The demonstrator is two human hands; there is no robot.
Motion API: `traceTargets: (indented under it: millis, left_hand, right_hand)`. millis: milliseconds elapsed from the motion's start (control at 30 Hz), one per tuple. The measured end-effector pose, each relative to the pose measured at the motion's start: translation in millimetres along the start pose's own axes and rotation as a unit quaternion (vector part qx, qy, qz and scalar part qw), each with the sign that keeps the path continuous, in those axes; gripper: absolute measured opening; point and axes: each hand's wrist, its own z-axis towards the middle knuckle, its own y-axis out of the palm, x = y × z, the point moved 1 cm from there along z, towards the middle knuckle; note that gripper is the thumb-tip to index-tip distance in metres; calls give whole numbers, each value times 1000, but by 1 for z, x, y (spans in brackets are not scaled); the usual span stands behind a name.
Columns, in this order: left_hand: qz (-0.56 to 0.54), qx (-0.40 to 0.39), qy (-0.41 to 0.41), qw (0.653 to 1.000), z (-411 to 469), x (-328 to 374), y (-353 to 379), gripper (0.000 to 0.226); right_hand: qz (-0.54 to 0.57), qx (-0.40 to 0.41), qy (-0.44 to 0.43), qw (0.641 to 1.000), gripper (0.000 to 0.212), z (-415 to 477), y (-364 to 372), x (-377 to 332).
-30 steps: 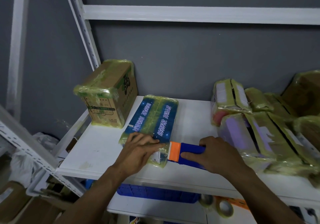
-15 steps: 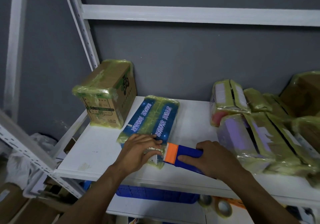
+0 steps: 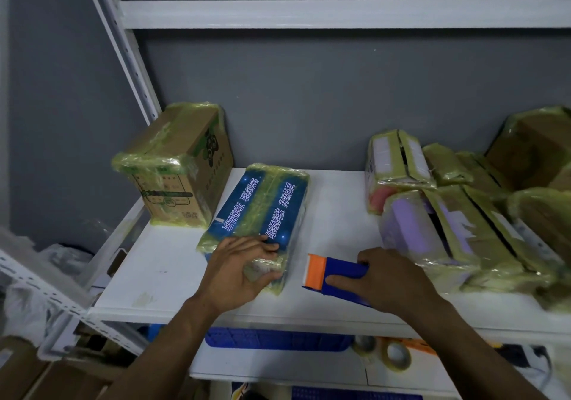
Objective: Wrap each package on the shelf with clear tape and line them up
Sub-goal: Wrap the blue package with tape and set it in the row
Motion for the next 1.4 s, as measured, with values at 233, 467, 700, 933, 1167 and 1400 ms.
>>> traceTargets:
  millis: [233, 467, 700, 933, 1167, 1400]
  left_hand:
    - [-17, 6, -21, 1000, 2, 0, 4, 35]
    - [0, 28, -28, 999, 2, -1, 10, 50]
    - [32, 21, -32, 999, 5, 3, 11, 52]
    - [19, 0, -61, 998, 7, 6, 10, 50]
    - [33, 31, -106, 993, 3, 23, 15, 53]
    - [158, -2, -279, 947, 5, 43, 39, 80]
  right_hand:
    - [-44, -13, 0, 999, 69, 22, 18, -18]
    - [-62, -14, -14, 998, 66, 32, 25, -32]
    - [-94, 7, -15, 995, 66, 35, 33, -32]
    - [-128, 77, -27, 988, 66, 36, 38, -34]
    - [-62, 58, 2, 996, 64, 41, 39, -23]
    - [27, 114, 28, 993, 80, 35, 25, 11]
